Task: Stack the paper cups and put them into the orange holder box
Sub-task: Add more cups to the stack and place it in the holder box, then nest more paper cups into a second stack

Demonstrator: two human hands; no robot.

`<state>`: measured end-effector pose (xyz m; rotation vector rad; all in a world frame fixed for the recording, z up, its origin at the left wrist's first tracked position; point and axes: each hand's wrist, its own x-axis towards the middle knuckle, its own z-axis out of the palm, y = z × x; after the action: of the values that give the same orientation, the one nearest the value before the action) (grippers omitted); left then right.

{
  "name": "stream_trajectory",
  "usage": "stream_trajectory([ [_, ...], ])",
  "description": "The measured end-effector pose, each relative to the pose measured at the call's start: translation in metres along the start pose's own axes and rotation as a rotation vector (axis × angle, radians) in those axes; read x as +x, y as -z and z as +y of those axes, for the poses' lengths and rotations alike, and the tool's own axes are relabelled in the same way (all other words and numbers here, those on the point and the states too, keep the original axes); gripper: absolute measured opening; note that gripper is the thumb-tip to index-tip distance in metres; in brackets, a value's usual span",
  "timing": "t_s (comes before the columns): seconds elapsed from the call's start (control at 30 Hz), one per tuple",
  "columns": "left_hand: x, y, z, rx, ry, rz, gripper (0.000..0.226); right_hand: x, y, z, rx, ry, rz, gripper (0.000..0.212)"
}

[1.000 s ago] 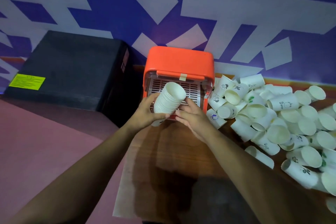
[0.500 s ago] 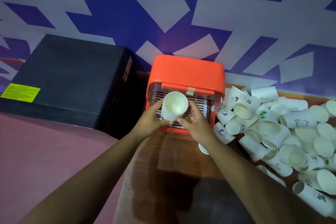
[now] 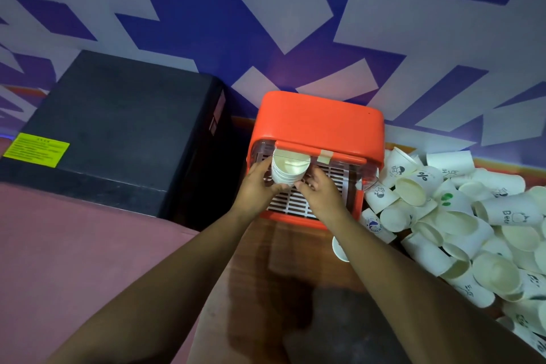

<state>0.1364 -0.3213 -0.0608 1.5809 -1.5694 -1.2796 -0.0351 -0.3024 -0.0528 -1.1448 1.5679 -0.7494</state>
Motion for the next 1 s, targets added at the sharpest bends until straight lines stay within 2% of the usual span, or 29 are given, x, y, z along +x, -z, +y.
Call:
stream_trajectory([
  [0.2,0.010,-0.007,0.006,-0.049,0.055,0.108,0.049,0.021,-0.007,-0.009,0.068,-0.038,0.039,0.028],
  [0.33,0.013,-0.010,0.012,-0.060,0.112,0.143,0.042,0.030,-0.012,-0.008,0.005,-0.064,0.124,0.017],
  [0.47,0.011,-0.011,0.019,-0.036,0.139,0.140,0.043,0.031,-0.015,-0.011,-0.021,-0.111,0.155,0.018],
  [0.6,-0.009,-0.017,0.020,-0.061,0.110,0.155,0.046,-0.001,0.001,-0.018,-0.054,-0.092,0.144,0.032],
  [0.7,-0.042,-0.026,0.018,-0.108,0.109,0.080,0.028,-0.056,0.031,-0.015,-0.075,-0.074,0.167,0.028],
  [0.77,-0.066,-0.038,0.024,-0.146,0.052,-0.028,0.013,-0.094,0.056,0.000,-0.066,-0.105,0.220,0.018],
  [0.87,-0.089,-0.062,0.033,-0.133,0.011,-0.193,0.011,-0.136,0.089,0.040,-0.170,-0.160,0.317,0.007],
  [1.0,-0.101,-0.102,0.035,-0.064,0.035,-0.305,0.011,-0.159,0.110,0.088,-0.115,-0.313,0.398,0.013],
])
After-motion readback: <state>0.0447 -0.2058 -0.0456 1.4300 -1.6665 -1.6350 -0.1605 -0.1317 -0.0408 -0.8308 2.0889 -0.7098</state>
